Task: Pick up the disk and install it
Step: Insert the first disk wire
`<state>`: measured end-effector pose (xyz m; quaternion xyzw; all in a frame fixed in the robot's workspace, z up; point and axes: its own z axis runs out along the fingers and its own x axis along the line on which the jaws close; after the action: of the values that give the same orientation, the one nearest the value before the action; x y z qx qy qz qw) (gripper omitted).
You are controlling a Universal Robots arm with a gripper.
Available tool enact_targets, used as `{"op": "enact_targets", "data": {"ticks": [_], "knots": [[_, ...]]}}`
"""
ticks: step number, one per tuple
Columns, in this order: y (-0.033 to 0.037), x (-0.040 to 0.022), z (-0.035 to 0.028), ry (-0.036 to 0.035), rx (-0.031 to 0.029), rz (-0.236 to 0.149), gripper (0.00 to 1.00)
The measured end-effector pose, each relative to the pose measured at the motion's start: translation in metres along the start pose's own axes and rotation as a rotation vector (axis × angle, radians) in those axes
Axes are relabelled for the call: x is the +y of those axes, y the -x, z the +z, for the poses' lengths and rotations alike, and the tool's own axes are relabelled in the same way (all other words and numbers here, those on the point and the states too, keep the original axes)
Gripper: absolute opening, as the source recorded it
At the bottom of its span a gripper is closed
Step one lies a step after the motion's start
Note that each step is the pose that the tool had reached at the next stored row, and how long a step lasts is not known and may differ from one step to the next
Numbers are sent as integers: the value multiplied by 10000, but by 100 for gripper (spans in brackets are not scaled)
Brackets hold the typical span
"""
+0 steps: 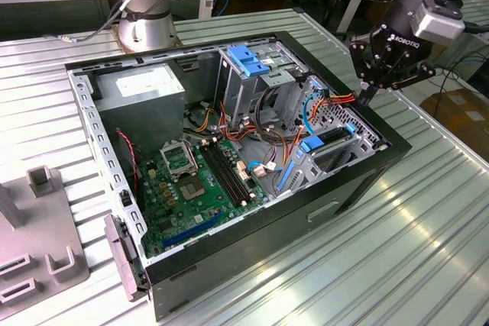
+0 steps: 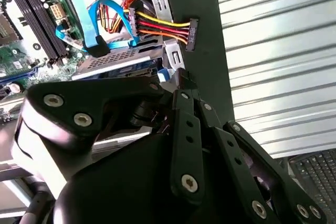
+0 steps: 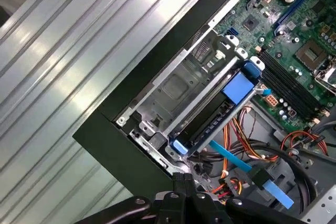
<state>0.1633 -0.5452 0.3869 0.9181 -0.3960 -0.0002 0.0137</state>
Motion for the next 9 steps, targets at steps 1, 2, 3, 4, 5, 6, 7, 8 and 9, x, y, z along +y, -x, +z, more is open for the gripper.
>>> {"op": "enact_targets", "data": {"ticks": [1,2,3,4,5,6,7,8,9], "knots": [[-9,-59,-2,-1,6,-190,11],[-10,-69,-1,-2,6,-235,11],[-12,-73,-2,-2,8,-281,11],[-15,-77,-2,-3,11,-397,11],[-17,-80,-2,-4,14,-494,11],[-19,-82,-2,-6,17,-625,11],[-20,-83,-2,-7,21,-781,11],[-22,-85,-2,-10,27,-992,11],[-23,-86,-2,-11,30,-1145,11]]}}
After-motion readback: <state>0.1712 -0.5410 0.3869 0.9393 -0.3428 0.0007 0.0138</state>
